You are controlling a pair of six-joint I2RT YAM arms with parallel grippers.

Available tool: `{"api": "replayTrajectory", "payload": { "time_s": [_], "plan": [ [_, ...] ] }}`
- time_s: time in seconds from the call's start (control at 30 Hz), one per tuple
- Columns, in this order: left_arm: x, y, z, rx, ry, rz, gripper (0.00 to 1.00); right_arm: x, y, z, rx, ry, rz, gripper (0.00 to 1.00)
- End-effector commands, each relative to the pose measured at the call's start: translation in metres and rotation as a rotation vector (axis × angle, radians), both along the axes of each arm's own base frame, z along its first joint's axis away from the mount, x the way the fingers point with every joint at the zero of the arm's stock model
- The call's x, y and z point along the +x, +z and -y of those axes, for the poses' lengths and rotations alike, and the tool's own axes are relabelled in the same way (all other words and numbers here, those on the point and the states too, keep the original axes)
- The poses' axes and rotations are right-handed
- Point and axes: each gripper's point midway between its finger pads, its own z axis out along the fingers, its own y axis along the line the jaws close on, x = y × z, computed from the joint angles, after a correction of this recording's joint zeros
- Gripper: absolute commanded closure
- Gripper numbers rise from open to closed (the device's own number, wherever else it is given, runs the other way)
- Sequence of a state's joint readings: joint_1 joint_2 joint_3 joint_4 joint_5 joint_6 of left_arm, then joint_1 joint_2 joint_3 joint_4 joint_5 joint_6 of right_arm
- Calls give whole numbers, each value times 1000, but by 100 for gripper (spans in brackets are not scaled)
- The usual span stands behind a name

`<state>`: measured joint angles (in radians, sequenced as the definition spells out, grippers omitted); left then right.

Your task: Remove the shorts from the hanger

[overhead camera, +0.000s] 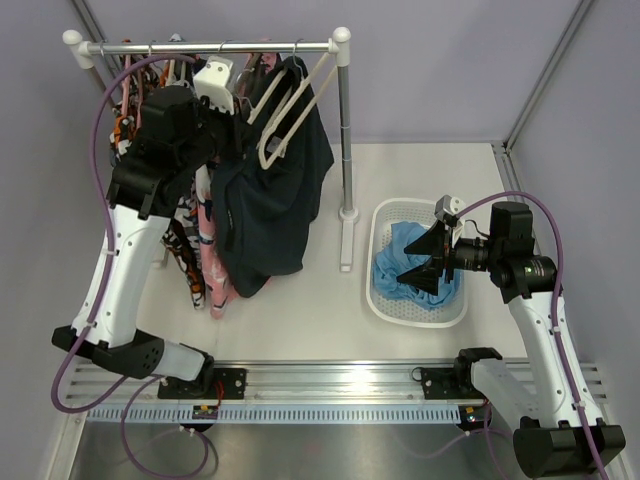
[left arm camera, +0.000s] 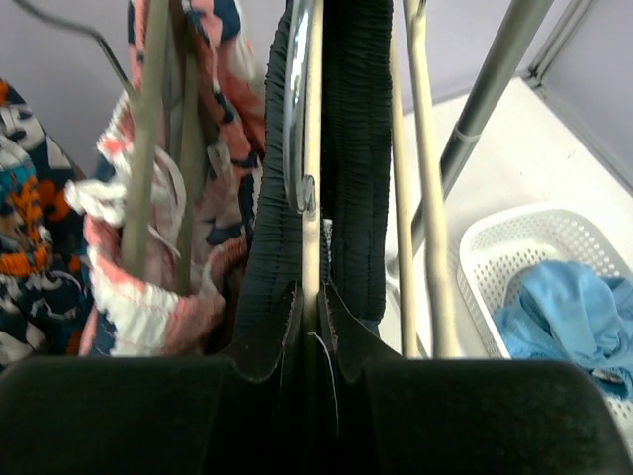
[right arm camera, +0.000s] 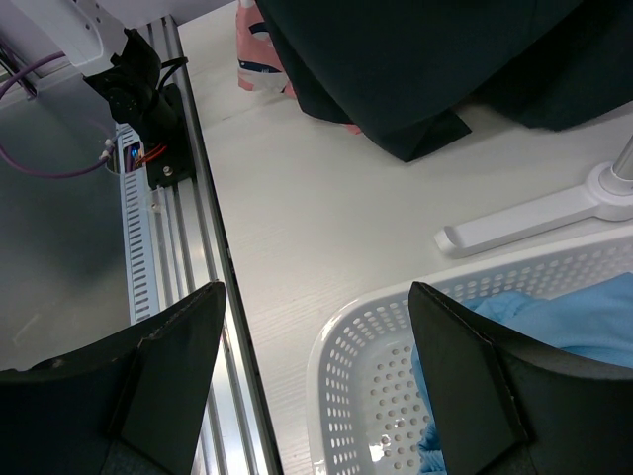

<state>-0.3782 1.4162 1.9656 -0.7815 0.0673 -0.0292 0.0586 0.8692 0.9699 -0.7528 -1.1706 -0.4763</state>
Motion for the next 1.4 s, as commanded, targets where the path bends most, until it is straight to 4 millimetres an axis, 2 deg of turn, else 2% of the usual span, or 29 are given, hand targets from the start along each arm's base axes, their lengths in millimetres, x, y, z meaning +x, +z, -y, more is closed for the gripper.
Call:
{"api": "replayTrajectory", "payload": {
  "time_s": [0.0, 0.13, 0.17, 0.2, 0.27, 0.3, 0.33, 0.37, 0.6, 0.63, 0.73, 0.77, 0.8, 0.9, 1.03, 1.07, 1.1, 1.13, 1.17, 1.2, 1.23, 1.3, 1.33, 1.37],
  "plan": [
    [-17, 16, -7, -41, 12, 35, 100, -1, 4, 0, 6, 14, 22, 17],
    [-32, -8, -7, -49, -5, -55, 100, -2, 4, -1, 5, 15, 21, 17],
    [-35, -23, -7, -41, -6, -96, 100, -2, 4, -1, 5, 15, 22, 17],
    [-40, -29, -7, -43, -11, -109, 100, -2, 4, -1, 4, 15, 24, 17],
    [-56, -26, -13, -61, -8, -82, 100, -2, 4, -1, 6, 18, 24, 17],
    [-60, -40, -14, -54, -8, -107, 100, -3, 4, -1, 5, 18, 25, 16],
    [-72, -34, -18, -70, -12, -87, 100, -3, 5, -1, 5, 19, 26, 17],
    [-77, -37, -19, -72, -18, -95, 100, -3, 5, -1, 5, 20, 28, 16],
    [-120, -70, -13, -103, -110, -195, 100, -12, 5, -3, 12, 70, 56, 16],
    [-123, -87, -13, -94, -117, -233, 100, -15, 6, -4, 22, 87, 64, 15],
    [-138, -106, -16, -81, -132, -262, 100, -21, 7, -6, 39, 117, 86, 14],
    [-143, -122, -17, -68, -138, -303, 100, -19, 8, -6, 42, 117, 98, 14],
    [-151, -124, -16, -73, -160, -306, 100, -19, 9, -6, 51, 107, 73, 14],
    [-168, -142, -7, -78, -244, -359, 100, -8, 15, -5, 37, 47, 81, 15],
    [-195, -150, 6, -104, -390, -371, 100, 27, 16, 2, -57, -173, 113, 14],
    [-198, -148, 12, -119, -428, -359, 100, 29, 20, -8, -61, -176, 136, 14],
    [-208, -154, 20, -140, -493, -388, 100, 43, 16, -5, -93, -283, 114, 14],
    [-212, -155, 25, -157, -525, -403, 100, 46, 16, -11, -107, -298, 112, 15],
    [-213, -155, 30, -169, -549, -407, 100, 41, 23, -27, -102, -274, 124, 15],
    [-216, -163, 35, -172, -568, -432, 100, 53, 15, -30, -126, -340, 74, 15],
    [-215, -164, 38, -187, -565, -442, 100, 55, 15, -37, -132, -348, 54, 1],
    [-214, -163, 50, -194, -579, -440, 100, 64, 18, -56, -144, -384, -5, 1],
    [-214, -163, 55, -195, -584, -444, 100, 67, 29, -62, -128, -387, 0, 1],
    [-210, -161, 61, -193, -587, -443, 100, 71, 28, -70, -133, -385, -11, 0]
  ]
}}
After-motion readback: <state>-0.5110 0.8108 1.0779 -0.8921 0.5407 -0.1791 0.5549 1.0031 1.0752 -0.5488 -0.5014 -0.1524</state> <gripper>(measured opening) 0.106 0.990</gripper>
